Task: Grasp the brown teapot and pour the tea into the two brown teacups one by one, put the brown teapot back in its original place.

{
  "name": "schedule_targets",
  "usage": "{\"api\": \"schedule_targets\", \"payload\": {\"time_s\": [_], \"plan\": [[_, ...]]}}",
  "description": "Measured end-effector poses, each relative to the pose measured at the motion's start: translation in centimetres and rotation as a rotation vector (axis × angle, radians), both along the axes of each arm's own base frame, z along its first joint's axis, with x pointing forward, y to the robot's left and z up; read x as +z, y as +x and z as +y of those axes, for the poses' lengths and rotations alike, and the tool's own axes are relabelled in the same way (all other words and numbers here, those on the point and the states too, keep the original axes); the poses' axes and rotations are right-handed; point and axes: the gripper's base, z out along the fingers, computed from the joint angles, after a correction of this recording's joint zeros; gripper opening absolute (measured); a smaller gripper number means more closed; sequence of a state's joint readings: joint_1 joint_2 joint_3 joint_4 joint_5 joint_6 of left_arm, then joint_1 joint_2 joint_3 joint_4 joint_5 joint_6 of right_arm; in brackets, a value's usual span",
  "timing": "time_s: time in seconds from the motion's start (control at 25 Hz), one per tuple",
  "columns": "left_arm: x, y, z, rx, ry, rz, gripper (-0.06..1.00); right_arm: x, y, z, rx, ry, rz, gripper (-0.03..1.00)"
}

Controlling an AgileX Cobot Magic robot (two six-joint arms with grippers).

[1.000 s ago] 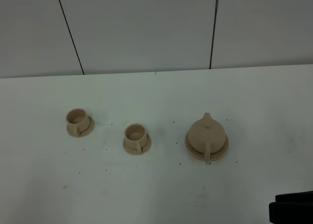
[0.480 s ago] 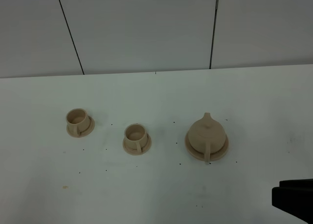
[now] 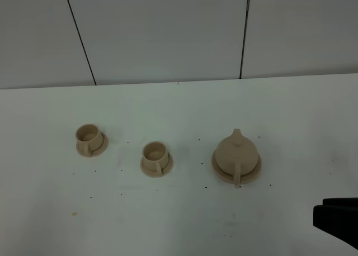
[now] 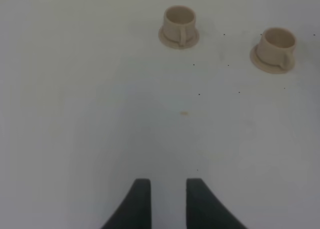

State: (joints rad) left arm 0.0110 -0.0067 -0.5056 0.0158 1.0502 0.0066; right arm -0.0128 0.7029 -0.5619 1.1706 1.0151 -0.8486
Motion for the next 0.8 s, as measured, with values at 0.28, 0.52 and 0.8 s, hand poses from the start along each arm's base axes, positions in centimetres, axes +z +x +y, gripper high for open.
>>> {"api": "schedule_targets", "payload": {"time_s": [0.28, 0.52, 0.8], "plan": [[0.0, 0.0, 0.0, 0.0, 0.0, 0.0, 0.24, -0.2, 1.1, -0.4, -0.07, -0.004, -0.002, 0.24], [0.0, 0.0, 0.0, 0.0, 0.0, 0.0, 0.24, -1.9, 4.7, -0.8, -0.131, -0.017, 0.125, 0.24], [0.0, 0.0, 0.0, 0.003, -0.006, 0.0, 0.24, -3.1, 11.1, -1.0, -0.143, -0.036, 0.278, 0.24]]}}
